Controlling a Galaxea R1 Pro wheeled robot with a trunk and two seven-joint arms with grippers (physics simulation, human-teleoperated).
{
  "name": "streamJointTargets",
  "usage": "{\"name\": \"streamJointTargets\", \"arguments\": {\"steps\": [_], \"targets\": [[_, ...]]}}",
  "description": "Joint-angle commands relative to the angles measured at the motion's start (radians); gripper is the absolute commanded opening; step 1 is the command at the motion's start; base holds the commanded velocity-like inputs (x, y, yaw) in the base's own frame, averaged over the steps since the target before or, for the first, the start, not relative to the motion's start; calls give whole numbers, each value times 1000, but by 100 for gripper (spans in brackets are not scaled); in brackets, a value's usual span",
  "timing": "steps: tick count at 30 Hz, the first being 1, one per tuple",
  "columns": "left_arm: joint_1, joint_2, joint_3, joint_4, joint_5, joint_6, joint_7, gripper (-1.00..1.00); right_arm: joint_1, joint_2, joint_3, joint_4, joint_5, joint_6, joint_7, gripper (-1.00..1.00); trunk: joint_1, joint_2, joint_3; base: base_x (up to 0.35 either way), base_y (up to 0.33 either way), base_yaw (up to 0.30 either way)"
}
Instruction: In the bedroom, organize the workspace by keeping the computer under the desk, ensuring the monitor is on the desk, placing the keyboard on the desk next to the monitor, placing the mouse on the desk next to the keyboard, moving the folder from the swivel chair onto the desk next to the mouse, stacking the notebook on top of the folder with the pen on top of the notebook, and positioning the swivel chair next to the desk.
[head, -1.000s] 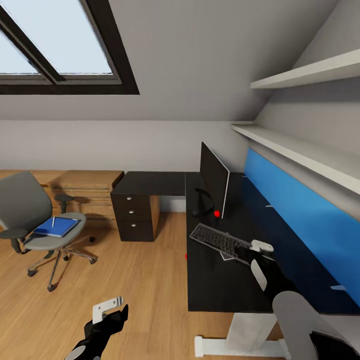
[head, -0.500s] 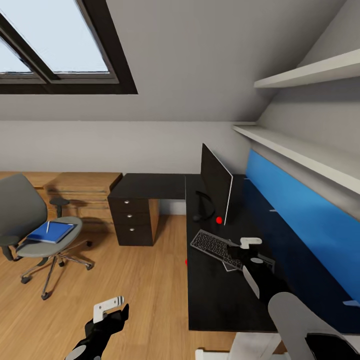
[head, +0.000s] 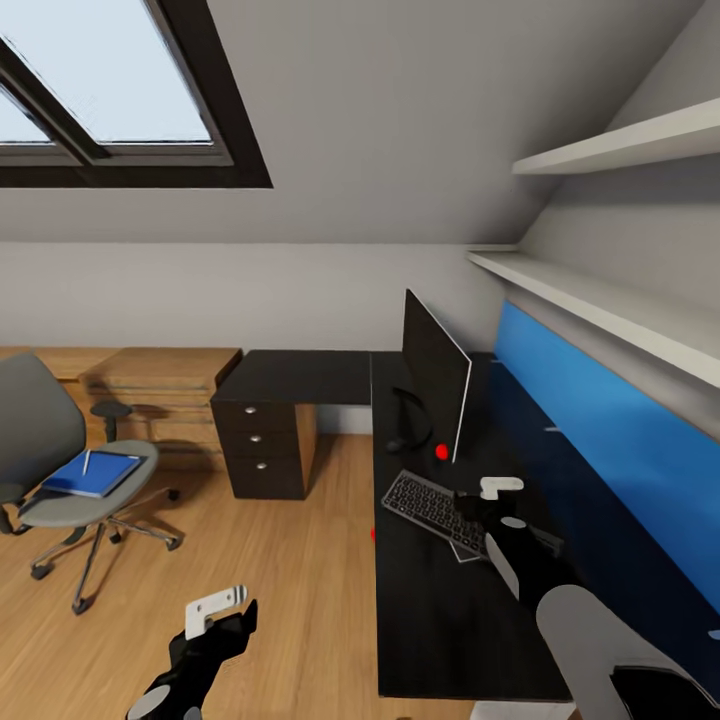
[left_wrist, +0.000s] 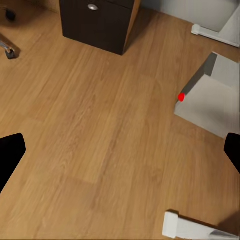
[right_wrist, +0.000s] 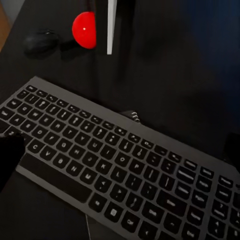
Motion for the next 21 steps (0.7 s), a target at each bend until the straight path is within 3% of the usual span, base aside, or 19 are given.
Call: {"name": "streamJointTargets", "arguments": {"steps": [1,11,16,21], "targets": [[0,0,-1,-6,10,3,8,100,0,0,-1,10,5,6,-1,100,1,-2,-2,172,0,0],[-2,0,-2,-34,10,2,8,100,0,-1,1,87,5,7,-2,100,1,-2,-2,241,0,0],[-2,-1,-26,-105,4,10,9,100,0,-2,1,96,5,7,-3,100,1,-2,-2,53,0,0],[-2,-1,-32,-122,3,13,10,100,0,-2,1,97,6,6,-3,100,20,-37,-18,9,0,0]]}}
